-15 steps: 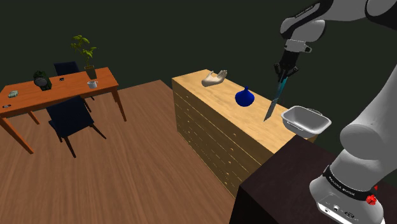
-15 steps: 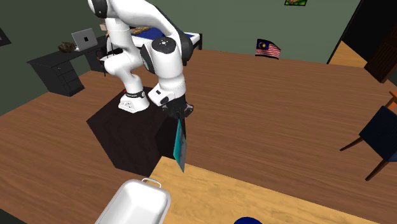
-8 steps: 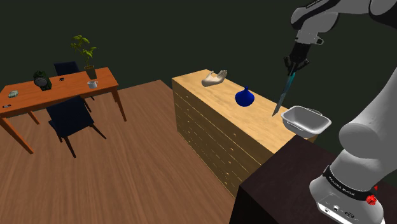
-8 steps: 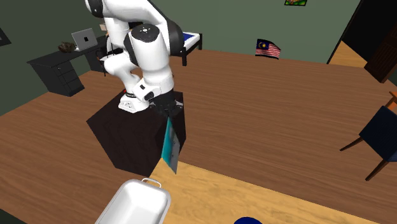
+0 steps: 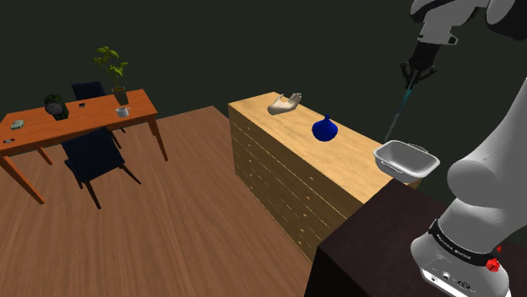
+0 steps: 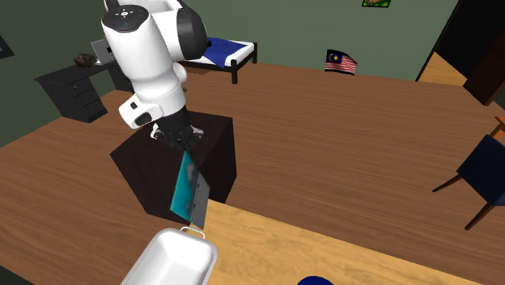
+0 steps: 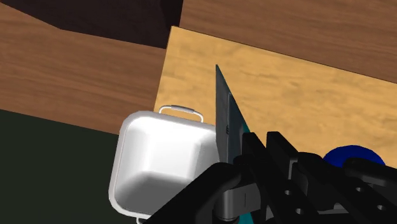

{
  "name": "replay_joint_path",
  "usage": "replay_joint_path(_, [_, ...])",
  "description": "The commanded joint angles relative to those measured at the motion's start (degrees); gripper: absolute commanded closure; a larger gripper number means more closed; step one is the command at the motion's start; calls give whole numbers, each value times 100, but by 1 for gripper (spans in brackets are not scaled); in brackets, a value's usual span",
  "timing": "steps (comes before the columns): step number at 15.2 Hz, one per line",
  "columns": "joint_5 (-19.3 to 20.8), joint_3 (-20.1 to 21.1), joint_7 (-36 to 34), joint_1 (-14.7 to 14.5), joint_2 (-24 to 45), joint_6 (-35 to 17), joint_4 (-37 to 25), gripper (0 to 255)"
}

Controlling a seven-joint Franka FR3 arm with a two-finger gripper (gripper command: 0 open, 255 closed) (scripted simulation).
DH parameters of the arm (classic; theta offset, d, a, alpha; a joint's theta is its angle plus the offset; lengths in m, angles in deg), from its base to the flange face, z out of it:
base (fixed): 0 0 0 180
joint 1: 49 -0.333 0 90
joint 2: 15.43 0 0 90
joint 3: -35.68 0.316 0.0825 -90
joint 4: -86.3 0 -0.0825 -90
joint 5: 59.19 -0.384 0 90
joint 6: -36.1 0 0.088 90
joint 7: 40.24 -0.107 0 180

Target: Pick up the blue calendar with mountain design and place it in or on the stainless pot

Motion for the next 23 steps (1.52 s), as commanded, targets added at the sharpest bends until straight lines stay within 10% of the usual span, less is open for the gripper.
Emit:
replay_joint_path(1, [-39,-103,236,171,179,303,-438,255])
replay_joint_path(9, [-371,-420,1131,1052,1219,1582,-2574,255])
replay_joint_path(23, [-317,-392,1213,894,1070,430,-1274,255])
